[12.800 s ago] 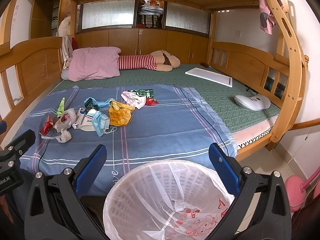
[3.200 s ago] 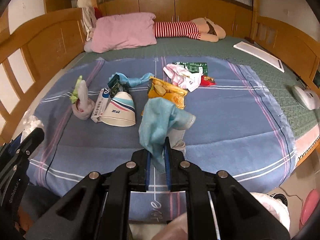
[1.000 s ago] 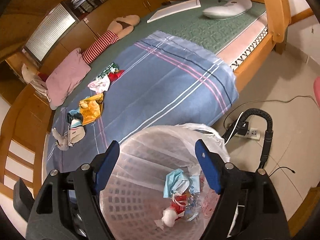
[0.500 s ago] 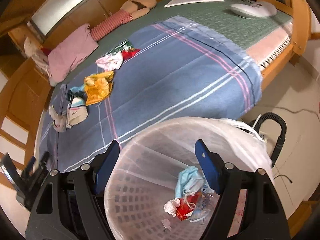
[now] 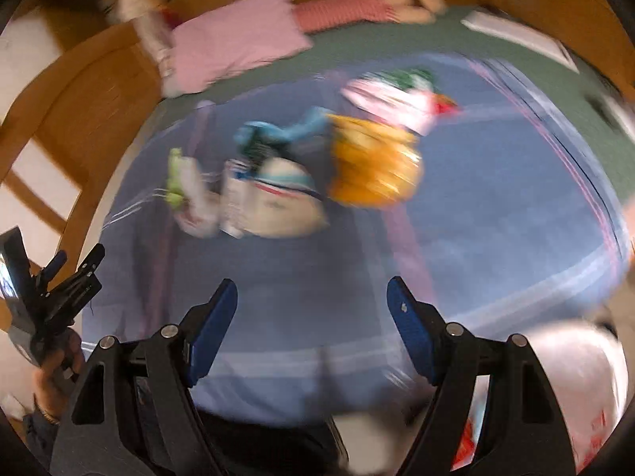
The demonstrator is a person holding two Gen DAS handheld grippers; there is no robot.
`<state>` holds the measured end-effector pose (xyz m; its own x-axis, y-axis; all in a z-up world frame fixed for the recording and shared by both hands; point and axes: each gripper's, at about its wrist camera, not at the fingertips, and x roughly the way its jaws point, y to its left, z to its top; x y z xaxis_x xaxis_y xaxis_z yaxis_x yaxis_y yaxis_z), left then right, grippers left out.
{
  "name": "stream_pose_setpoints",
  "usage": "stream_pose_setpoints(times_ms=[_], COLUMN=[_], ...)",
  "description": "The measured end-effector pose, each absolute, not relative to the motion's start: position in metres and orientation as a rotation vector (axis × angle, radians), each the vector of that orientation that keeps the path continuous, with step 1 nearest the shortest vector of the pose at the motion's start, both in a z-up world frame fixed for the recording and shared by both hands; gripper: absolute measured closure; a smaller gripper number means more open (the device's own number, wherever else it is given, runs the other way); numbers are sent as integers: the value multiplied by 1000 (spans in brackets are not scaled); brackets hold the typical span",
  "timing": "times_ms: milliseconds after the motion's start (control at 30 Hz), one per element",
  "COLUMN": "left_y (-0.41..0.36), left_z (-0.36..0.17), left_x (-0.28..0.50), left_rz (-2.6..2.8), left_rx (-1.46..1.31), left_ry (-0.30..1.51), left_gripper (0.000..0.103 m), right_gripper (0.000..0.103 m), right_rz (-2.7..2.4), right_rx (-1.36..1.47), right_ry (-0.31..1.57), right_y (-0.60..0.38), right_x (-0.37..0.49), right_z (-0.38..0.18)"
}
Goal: Collect trash
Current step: 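Return the right tool to the bed and close on the green paper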
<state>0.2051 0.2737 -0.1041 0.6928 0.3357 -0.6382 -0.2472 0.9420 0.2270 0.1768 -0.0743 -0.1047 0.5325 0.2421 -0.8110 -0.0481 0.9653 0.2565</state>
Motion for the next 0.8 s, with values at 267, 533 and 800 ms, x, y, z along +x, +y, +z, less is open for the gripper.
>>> stream_pose_setpoints(times_ms=[267, 533, 800], left_y=[400, 411, 407], left_z=[-107, -108, -114], left_x=[199, 193, 199], left_rz=[537, 588, 567], left_rx=[-258, -367, -393], left_ry=[819, 805, 826], left_gripper=[8, 8, 8], right_gripper=[27, 27, 76], right_rz=[233, 223, 261], right_rx=[80, -78, -144], right_ry=[938, 1120, 1151], right_y=[96, 190, 194], right_x=[274, 360, 357], right_z=[-119, -193, -213])
